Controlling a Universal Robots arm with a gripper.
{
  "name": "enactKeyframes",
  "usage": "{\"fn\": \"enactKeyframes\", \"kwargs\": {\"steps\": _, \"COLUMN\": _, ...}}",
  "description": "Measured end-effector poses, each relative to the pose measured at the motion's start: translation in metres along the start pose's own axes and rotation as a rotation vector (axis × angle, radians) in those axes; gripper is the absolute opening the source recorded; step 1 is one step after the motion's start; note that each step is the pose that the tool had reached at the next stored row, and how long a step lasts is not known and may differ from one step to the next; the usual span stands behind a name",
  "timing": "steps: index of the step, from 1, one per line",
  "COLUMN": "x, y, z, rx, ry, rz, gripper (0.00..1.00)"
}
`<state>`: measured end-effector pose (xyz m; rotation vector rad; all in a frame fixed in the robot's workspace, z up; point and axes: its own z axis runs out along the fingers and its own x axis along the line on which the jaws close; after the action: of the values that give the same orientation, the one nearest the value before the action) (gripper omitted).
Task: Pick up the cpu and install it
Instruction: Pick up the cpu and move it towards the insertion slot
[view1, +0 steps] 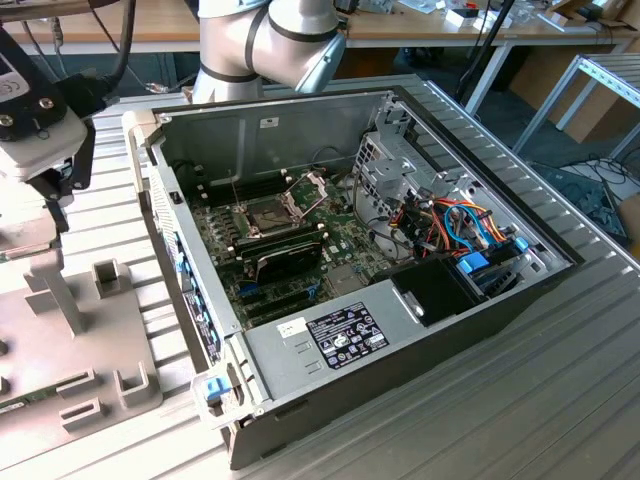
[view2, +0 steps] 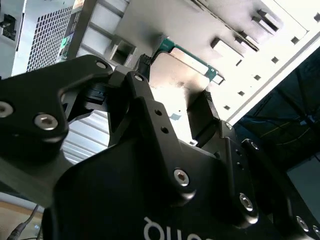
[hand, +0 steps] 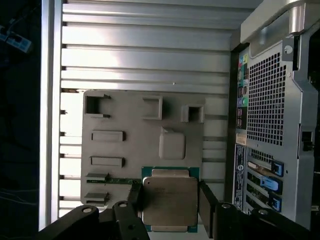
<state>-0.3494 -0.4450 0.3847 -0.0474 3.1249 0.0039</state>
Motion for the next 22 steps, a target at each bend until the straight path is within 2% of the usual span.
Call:
{"fn": "enactKeyframes", "kwargs": {"steps": 1, "x": -0.0150, "y": -0.0005, "z": 0.0004, "rx": 0.0000, "ry": 0.0000, "rz": 0.000, "gripper": 0.55}}
{"fn": "enactKeyframes", "kwargs": {"steps": 5, "x": -0.0230, "y": -0.0007, "z": 0.0006, "rx": 0.0000, "ry": -0.0001, "rz": 0.000, "gripper": 0.55}}
{"fn": "enactKeyframes", "kwargs": {"steps": 11, "x": -0.0311, "y": -0.0010, "z": 0.0008, "rx": 0.0000, "ry": 0.0000, "rz": 0.000, "gripper": 0.55}}
{"fn": "enactKeyframes", "kwargs": {"steps": 22, "x": -0.0325, "y": -0.0010, "z": 0.0008, "rx": 0.0000, "ry": 0.0000, "rz": 0.000, "gripper": 0.55}}
